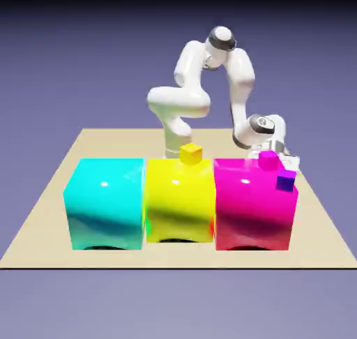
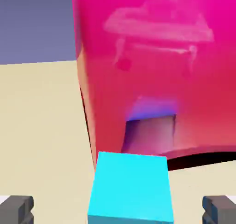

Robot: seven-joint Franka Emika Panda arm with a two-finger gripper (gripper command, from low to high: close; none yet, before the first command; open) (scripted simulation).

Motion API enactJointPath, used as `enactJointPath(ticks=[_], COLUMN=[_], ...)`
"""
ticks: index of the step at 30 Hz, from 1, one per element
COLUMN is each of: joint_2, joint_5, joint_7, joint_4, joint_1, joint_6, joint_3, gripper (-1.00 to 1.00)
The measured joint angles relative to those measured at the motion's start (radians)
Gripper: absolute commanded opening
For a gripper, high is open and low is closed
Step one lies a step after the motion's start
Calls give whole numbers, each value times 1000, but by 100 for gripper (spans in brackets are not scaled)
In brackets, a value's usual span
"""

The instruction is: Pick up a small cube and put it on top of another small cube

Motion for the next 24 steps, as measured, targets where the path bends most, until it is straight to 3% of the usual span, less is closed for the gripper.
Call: enactJointPath(ticks=[5, 6, 14, 24], joint_2=[-112, -125, 8, 89], joint_5=[12, 14, 8, 85], joint_7=[23, 26, -17, -405], joint_4=[38, 43, 4, 126], joint_1=[-181, -203, 2, 70], joint_6=[150, 168, 3, -209], joint_3=[124, 139, -2, -346], gripper=[0, -100, -100, -100])
